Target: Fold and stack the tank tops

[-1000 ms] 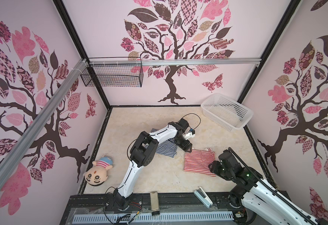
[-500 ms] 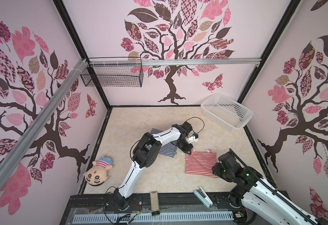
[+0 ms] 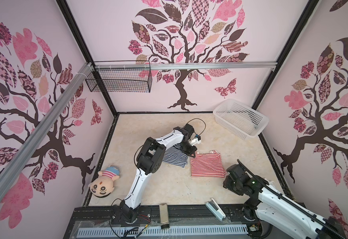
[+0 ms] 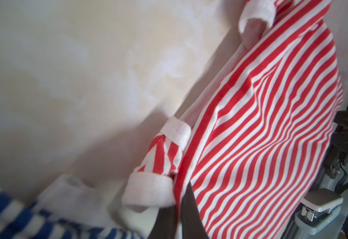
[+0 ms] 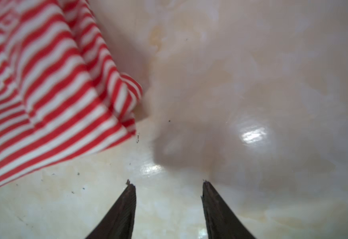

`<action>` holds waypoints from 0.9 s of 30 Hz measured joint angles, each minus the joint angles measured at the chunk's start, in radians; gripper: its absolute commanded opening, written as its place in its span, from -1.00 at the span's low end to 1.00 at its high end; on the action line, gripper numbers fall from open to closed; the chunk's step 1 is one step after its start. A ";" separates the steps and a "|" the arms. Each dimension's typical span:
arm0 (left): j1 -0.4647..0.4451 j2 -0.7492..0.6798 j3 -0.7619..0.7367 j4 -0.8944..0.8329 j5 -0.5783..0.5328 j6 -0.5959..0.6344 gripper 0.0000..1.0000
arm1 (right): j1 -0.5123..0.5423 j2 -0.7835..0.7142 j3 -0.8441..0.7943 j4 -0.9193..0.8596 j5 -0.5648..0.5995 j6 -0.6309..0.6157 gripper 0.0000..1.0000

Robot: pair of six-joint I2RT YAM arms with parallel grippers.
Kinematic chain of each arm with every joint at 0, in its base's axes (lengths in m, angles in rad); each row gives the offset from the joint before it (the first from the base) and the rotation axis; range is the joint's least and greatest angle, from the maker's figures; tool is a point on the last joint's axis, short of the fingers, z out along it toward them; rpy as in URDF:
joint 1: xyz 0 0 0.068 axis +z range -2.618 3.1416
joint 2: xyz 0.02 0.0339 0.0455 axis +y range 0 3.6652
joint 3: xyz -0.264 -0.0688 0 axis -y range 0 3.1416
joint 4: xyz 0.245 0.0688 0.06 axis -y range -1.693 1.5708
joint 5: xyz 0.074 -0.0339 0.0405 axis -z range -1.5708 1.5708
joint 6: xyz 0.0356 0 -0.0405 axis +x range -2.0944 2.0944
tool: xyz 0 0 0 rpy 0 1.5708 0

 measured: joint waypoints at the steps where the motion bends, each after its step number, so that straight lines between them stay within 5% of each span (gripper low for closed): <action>1: 0.006 0.000 0.003 -0.004 0.000 0.001 -1.00 | 0.000 0.014 -0.006 0.018 0.000 0.003 0.10; 8: -0.014 0.002 0.014 -0.019 0.001 0.016 -1.00 | -0.033 0.099 0.004 0.173 -0.004 0.014 0.11; 17: -0.023 0.018 0.029 -0.028 0.003 0.021 -1.00 | -0.301 0.165 0.004 0.319 -0.154 -0.039 0.13; 27: -0.022 0.034 0.051 -0.030 0.000 0.021 -1.00 | -0.310 0.303 0.024 0.480 -0.244 -0.073 -0.01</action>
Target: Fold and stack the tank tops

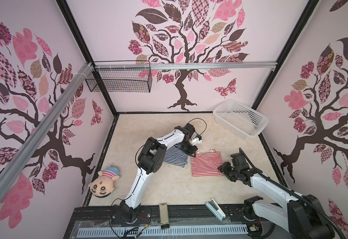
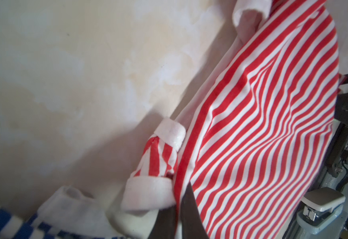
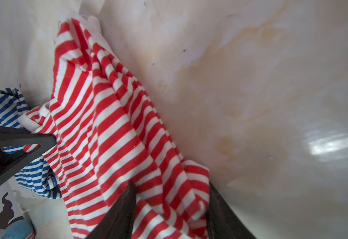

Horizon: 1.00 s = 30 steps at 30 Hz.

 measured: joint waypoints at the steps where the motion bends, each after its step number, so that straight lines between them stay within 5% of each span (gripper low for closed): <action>1: 0.000 0.000 0.002 -0.001 0.000 0.000 -1.00 | 0.000 0.006 0.001 0.004 -0.002 -0.003 -0.05; 3: 0.000 0.002 0.011 -0.009 -0.002 0.000 -1.00 | 0.000 0.011 0.001 0.005 -0.001 -0.013 -0.18; 8: 0.000 0.023 0.049 -0.022 -0.004 0.000 -1.00 | 0.000 0.008 -0.001 -0.015 0.006 -0.035 -1.00; 21: -0.014 0.049 0.267 -0.099 -0.011 0.005 -1.00 | 0.000 -0.143 0.014 -0.063 -0.024 -0.083 -1.00; 30: -0.004 0.023 0.278 -0.146 -0.098 0.050 -1.00 | 0.000 -0.173 0.078 -0.063 -0.116 -0.079 -1.00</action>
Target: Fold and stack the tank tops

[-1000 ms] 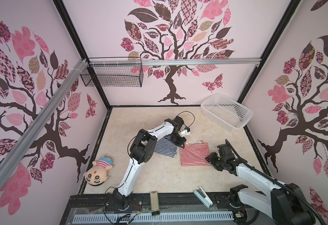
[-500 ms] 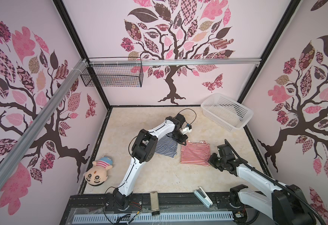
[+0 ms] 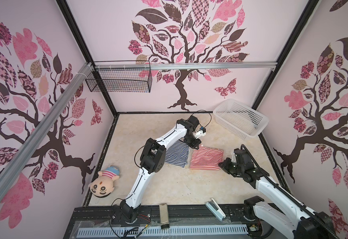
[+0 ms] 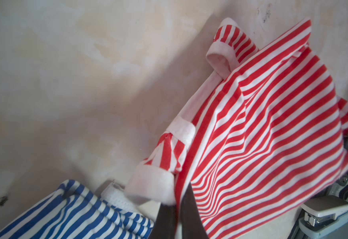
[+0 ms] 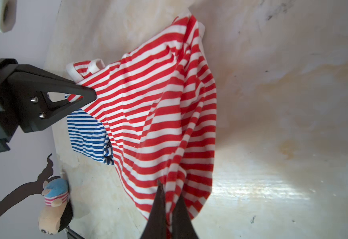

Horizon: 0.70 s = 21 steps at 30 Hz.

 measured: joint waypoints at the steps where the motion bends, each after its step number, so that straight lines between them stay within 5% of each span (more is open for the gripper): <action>1: 0.007 -0.011 0.000 -0.002 -0.005 0.003 -1.00 | 0.000 0.002 0.006 0.001 -0.007 0.002 -1.00; 9: 0.110 -0.139 0.003 -0.022 -0.019 0.034 -1.00 | 0.095 0.094 0.136 0.048 -0.016 0.018 -1.00; 21: 0.280 -0.167 0.029 -0.056 -0.048 0.097 -1.00 | 0.277 0.503 0.390 0.199 -0.006 0.042 -1.00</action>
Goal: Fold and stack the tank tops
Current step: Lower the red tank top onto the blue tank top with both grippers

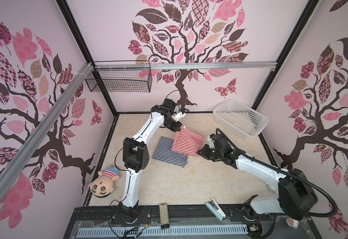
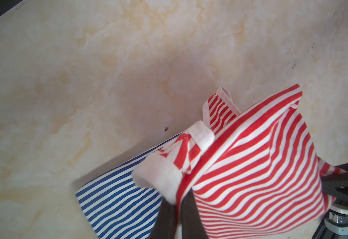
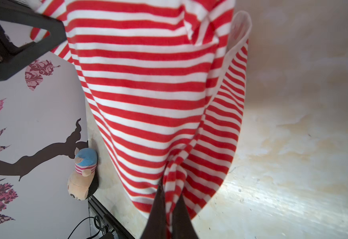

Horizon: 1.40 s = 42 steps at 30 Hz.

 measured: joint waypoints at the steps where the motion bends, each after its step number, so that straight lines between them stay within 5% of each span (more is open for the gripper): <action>1: 0.021 0.006 0.009 -0.007 0.000 0.008 -1.00 | 0.006 0.033 0.021 0.016 0.000 0.002 -1.00; 14: 0.204 -0.018 -0.091 -0.031 0.026 0.087 -1.00 | 0.192 0.300 0.256 0.080 0.027 0.018 -1.00; 22: 0.208 -0.064 -0.316 -0.014 0.008 0.173 -1.00 | 0.225 0.307 0.154 0.076 0.047 0.040 -1.00; 29: 0.200 -0.047 -0.356 -0.002 0.024 0.191 -0.89 | 0.225 0.309 0.065 0.121 0.053 0.065 -1.00; 35: 0.185 -0.020 -0.362 0.056 0.047 0.166 -0.25 | 0.242 0.303 0.041 0.116 0.062 0.068 -0.16; 42: 0.123 -0.034 -0.432 0.166 -0.092 0.162 -0.03 | 0.249 0.213 0.084 -0.042 0.143 0.025 -0.07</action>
